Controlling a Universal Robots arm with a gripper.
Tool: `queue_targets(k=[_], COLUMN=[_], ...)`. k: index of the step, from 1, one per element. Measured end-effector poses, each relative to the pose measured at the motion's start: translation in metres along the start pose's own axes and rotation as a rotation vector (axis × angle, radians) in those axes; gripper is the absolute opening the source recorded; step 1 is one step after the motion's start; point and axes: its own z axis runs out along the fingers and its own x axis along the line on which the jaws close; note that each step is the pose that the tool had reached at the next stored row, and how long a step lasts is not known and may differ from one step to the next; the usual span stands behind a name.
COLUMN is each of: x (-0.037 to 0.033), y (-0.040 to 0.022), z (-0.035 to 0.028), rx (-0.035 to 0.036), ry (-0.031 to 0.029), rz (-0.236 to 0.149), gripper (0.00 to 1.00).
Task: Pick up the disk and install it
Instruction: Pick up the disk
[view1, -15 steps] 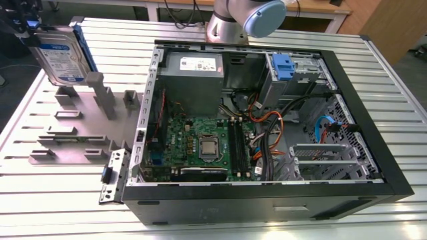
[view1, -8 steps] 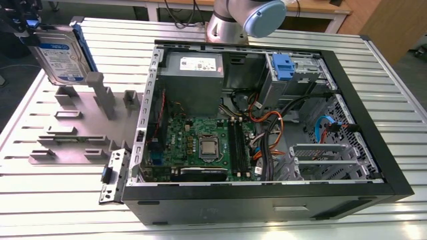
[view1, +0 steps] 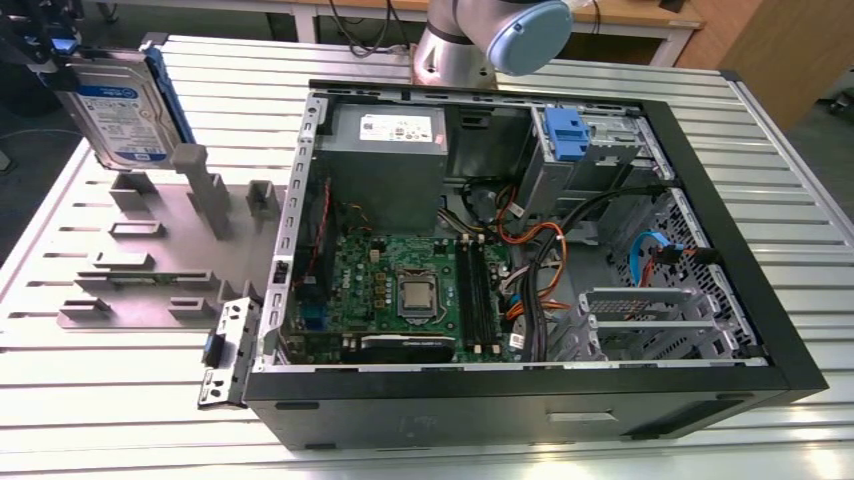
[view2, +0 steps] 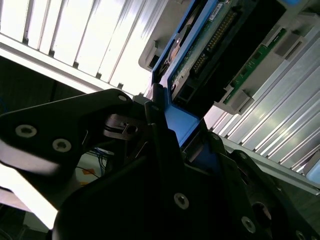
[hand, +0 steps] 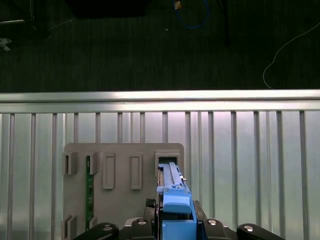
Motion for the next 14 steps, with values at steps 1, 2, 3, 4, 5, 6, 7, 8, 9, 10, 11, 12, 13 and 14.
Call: queue_targets(k=[1, 2, 3, 4, 5, 6, 7, 8, 9, 10, 11, 12, 13, 14], x=[0.0, 0.0001, 0.0001, 0.0002, 0.0002, 0.0003, 0.0003, 0.0003, 0.0004, 0.0004, 0.0004, 0.0005, 0.0005, 0.0006], y=[0.0, 0.0001, 0.0001, 0.0002, 0.0002, 0.0002, 0.0003, 0.0003, 0.0004, 0.0004, 0.0005, 0.0005, 0.0005, 0.0006], z=[-0.0019, -0.0041, -0.0063, -0.0082, -0.01, -0.0118, -0.0134, -0.0152, -0.0171, -0.0191, -0.0215, -0.0237, -0.0258, -0.0278], rx=[0.0003, 0.0004, 0.0004, 0.0005, 0.0005, 0.0004, 0.0004, 0.0004, 0.0004, 0.0005, 0.0005, 0.0005, 0.0005, 0.0004], ry=[-0.0001, -0.0002, -0.0001, -0.0002, -0.0002, -0.0002, -0.0002, -0.0002, -0.0002, -0.0003, -0.0003, -0.0004, -0.0004, -0.0004], rz=[0.0, 0.0, 0.0, 0.0, 0.0, 0.0, 0.0, 0.0, 0.0, 0.0, 0.0, 0.0, 0.0, 0.0], gripper=[0.36, 0.36, 0.36, 0.36, 0.36, 0.36, 0.36, 0.36, 0.36, 0.36, 0.36, 0.36, 0.36, 0.36])
